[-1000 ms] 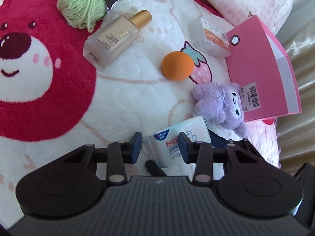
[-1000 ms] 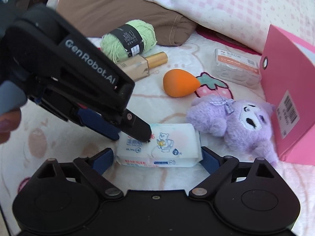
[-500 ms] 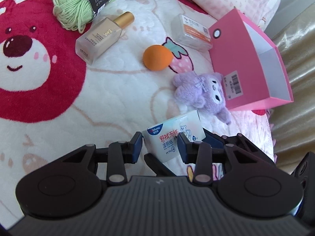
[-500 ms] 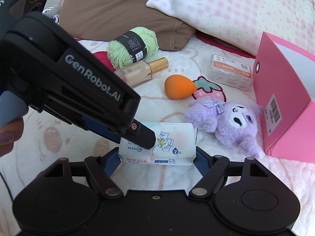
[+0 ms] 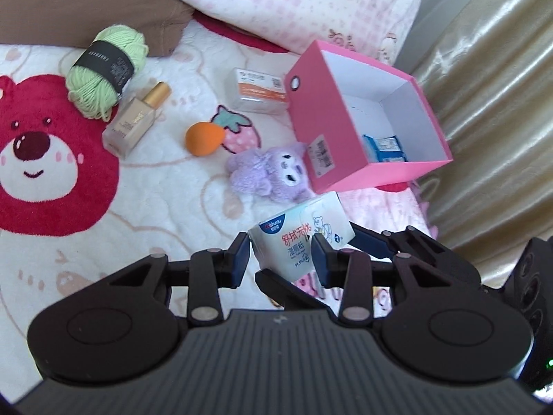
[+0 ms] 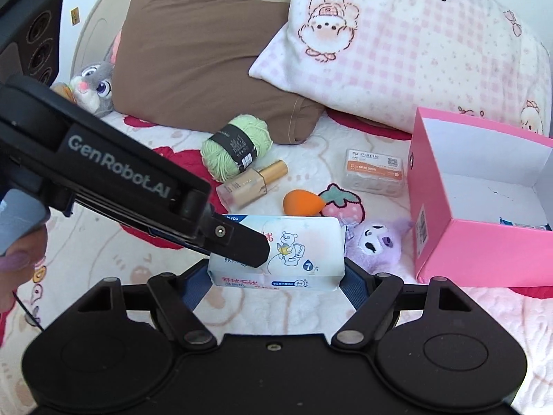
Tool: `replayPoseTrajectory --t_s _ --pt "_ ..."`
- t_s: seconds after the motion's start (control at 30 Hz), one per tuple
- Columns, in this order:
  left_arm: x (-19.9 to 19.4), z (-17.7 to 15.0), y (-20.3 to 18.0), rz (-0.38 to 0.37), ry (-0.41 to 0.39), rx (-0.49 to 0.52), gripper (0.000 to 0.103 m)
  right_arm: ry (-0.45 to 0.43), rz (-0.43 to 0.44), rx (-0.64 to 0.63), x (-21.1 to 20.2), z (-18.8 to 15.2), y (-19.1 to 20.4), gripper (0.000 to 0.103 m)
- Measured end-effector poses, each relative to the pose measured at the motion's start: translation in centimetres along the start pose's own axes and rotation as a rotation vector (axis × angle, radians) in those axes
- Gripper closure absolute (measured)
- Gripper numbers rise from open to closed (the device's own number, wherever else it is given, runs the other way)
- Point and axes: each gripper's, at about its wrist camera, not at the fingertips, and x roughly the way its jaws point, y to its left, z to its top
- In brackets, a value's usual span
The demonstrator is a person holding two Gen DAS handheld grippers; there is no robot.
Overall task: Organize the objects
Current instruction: 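Lift the white tissue pack with the left gripper into the pink box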
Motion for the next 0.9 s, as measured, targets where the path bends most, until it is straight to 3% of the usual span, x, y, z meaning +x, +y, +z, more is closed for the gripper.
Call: replayPoseTrajectory --t_s 0.17,0.53,0.77,0.9 --pt "-2.3 2.0 -2.8 -0.056 0.006 0.058 0.066 -0.048 -0.001 0.007 -3.5 2.1 -1.1 0.021" --pt "-3.9 7.6 -12.9 -0.036 -0.015 0.247 0.066 -0.112 -0.090 -0.032 -9.5 7.6 -5.3 0.020" --pt "0.5 11.7 -16.7 -0.047 -0.005 0.242 0.066 -0.080 -0.116 0.023 -9.5 10.3 -11.5 0.020" --pt "5.3 13.1 -17.8 -0.013 0.080 0.193 0.065 -0.008 -0.100 0.061 -7.2 10.5 -15.2 0.020"
